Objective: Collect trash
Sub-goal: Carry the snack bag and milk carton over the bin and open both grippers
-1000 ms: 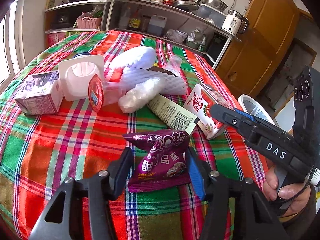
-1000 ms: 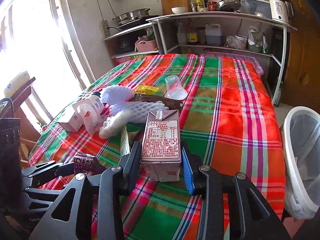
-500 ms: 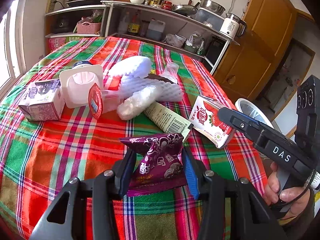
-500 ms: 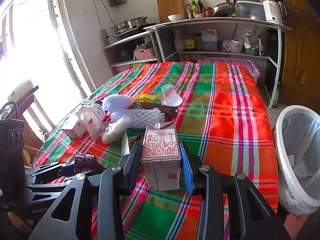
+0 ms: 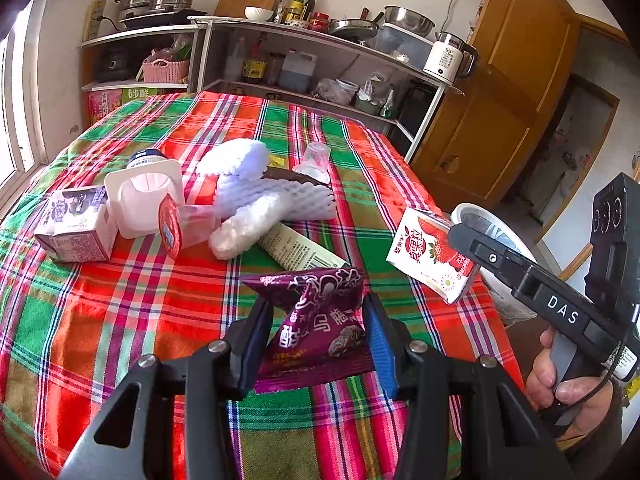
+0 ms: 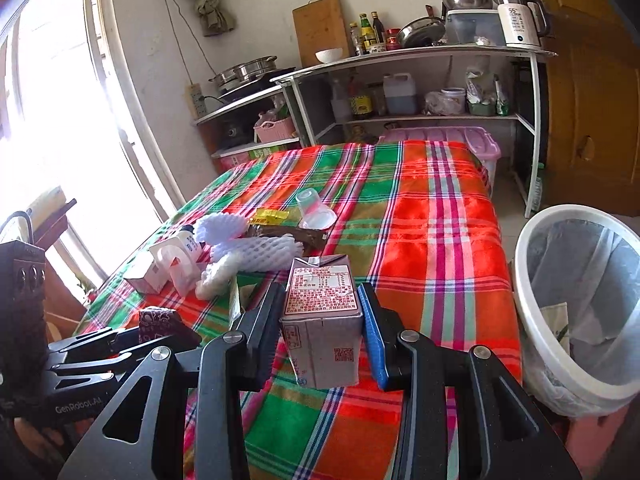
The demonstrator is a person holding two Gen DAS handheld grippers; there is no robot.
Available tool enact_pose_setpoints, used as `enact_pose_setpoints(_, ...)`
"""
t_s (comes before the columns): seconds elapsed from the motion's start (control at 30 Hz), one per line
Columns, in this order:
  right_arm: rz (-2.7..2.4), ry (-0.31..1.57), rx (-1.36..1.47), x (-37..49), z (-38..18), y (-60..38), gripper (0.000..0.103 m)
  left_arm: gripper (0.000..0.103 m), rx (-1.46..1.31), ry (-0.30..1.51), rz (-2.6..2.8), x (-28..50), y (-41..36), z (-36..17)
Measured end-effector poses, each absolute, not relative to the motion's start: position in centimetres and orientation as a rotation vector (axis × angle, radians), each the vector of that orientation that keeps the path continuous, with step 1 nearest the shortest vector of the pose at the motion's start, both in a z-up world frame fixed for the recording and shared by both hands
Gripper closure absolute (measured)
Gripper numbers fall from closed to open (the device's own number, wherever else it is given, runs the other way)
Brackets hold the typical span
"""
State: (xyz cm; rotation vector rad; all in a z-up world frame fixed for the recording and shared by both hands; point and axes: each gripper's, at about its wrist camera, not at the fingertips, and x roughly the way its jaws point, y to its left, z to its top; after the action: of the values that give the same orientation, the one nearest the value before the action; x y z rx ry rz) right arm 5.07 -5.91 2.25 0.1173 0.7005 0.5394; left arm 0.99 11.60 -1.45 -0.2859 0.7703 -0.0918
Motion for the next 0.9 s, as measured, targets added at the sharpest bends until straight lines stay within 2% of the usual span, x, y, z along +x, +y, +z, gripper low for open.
enact_pose_setpoints(0.5,0.44,0.615,0.2,4.4,5.0,-12.3,0.065,0.055,-0.236,0.748,-0.239,3.7,5.7,1.5)
enact_pose_setpoints(0.9,0.284,0.572,0.25,4.8,6.2,-20.4,0.064,0.055,-0.161,0.745,-0.406,8.1,-3.3,3.8)
